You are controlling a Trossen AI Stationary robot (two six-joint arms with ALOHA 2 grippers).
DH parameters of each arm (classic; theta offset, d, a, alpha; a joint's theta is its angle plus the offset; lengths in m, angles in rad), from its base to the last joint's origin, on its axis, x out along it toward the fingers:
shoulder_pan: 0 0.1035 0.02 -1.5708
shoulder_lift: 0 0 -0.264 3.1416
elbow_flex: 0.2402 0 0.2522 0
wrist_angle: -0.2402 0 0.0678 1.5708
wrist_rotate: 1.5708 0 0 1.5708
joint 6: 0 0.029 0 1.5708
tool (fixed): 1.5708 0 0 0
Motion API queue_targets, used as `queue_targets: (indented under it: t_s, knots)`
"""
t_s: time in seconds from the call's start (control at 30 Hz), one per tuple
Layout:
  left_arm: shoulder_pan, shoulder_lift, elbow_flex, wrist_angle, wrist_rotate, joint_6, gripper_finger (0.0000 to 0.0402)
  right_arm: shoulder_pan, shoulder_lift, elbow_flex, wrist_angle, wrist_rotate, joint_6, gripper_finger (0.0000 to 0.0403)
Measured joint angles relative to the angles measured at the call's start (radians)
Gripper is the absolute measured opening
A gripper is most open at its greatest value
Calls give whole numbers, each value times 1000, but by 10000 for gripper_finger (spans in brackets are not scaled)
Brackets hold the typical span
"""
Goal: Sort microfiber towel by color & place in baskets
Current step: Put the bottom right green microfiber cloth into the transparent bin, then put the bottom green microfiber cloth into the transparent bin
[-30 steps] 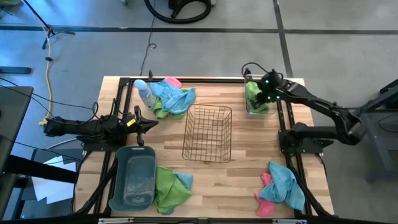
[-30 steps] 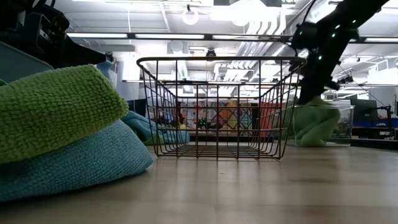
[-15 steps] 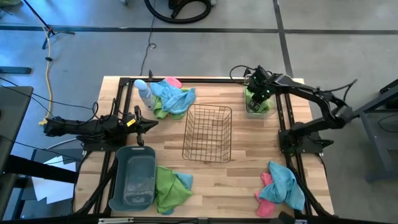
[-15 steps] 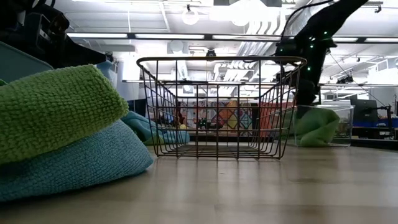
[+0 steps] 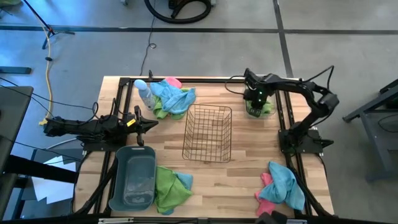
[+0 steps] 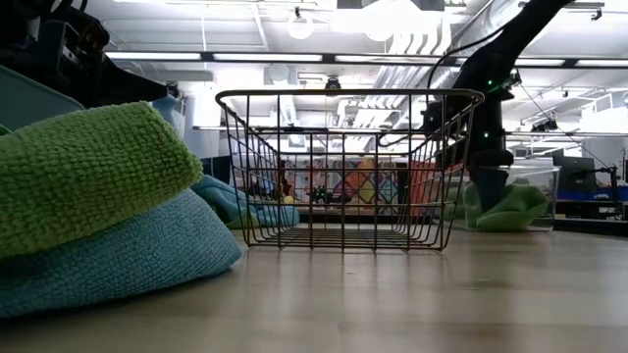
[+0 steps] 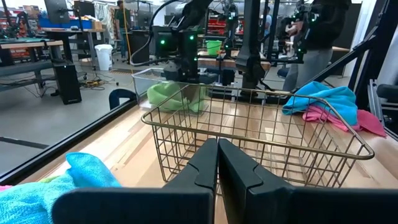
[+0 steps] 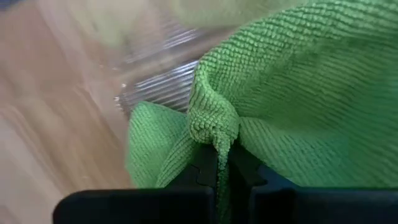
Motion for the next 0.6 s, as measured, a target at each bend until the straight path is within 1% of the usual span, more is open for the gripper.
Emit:
queue_targets:
  t_s: [0.1, 0.2, 0.43, 0.5, 0.6]
  knots:
    - [0, 0, 0, 0, 0, 0, 0, 0, -1, 4, -1, 3, 1, 18]
    - [0, 0, 0, 0, 0, 0, 0, 0, -10, 34, -18, 44, 13, 53]
    - [0, 0, 0, 0, 0, 0, 0, 0, -11, 188, -180, 62, 8, 166]
    - [0, 0, 0, 0, 0, 0, 0, 0, -11, 242, -230, 65, 6, 188]
    - [0, 0, 0, 0, 0, 0, 0, 0, -11, 324, -299, 75, -1, 205]
